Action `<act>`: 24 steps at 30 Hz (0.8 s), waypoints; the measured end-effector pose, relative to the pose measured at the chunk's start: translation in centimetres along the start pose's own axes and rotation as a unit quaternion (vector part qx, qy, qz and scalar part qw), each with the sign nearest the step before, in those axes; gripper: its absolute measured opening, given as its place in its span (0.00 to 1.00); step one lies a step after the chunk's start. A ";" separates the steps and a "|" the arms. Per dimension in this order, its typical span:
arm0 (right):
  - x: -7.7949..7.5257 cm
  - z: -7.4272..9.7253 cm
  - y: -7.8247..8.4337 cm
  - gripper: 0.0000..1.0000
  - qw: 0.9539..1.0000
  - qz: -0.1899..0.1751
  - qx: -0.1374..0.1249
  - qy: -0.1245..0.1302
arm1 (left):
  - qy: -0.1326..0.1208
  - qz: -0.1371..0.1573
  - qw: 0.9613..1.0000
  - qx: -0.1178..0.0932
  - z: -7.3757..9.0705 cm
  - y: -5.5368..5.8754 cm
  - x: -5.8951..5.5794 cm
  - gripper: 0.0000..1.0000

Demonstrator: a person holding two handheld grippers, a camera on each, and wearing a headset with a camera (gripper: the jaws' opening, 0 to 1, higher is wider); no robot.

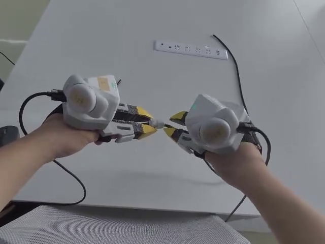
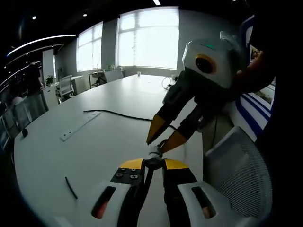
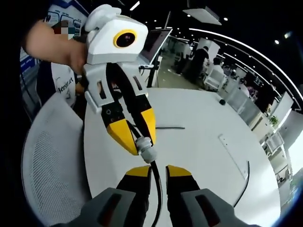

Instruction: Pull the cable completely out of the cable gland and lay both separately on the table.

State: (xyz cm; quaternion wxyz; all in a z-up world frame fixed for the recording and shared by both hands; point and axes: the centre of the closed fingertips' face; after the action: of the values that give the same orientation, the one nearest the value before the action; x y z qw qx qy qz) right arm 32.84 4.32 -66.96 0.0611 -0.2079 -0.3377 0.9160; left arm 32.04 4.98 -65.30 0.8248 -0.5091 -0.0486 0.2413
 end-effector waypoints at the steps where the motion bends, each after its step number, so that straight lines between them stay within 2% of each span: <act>1: 0.0 -0.1 0.0 0.06 1.000 -0.003 0.000 -0.001 | 0.000 0.000 1.000 0.000 0.0 0.0 0.0 0.15; 5: 0.3 -0.2 -0.1 0.02 1.000 0.002 -0.003 -0.012 | -0.001 0.001 1.000 0.001 0.1 0.1 0.1 0.15; 6: 0.4 -0.2 -0.2 0.02 1.000 0.011 -0.004 -0.011 | 0.000 0.000 1.000 0.002 0.2 0.1 0.1 0.15; 12: 0.3 -0.2 -0.1 0.00 1.000 0.007 -0.007 -0.012 | -0.002 0.000 1.000 0.002 0.2 0.0 0.1 0.15; 16: 0.4 0.0 0.0 0.00 1.000 -0.022 -0.012 -0.013 | 0.000 -0.004 1.000 0.001 0.3 0.0 0.1 0.15; 18: 0.3 0.1 0.4 0.00 0.999 -0.032 -0.006 -0.011 | -0.002 -0.001 1.000 -0.001 0.6 -0.1 0.2 0.15; 19: 0.2 0.2 0.6 0.00 0.998 -0.054 -0.007 -0.007 | -0.003 -0.002 1.000 -0.001 0.7 0.0 0.2 0.15; 24: 0.1 0.4 1.9 0.00 0.997 -0.080 0.003 -0.006 | -0.003 -0.006 1.000 -0.003 0.9 0.0 0.0 0.15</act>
State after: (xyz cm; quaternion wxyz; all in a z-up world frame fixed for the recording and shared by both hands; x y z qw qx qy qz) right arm 32.61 2.62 -67.93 0.1329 -0.1740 -0.3508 0.9105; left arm 31.78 5.71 -64.86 0.8243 -0.5107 -0.0551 0.2381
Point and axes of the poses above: the centre of the closed fingertips' face, and the gripper's own axes: z roughly backward along the fingers, x roughly to its left, y roughly out of its underside, and after that the axes turned 7 degrees about z, right-handed
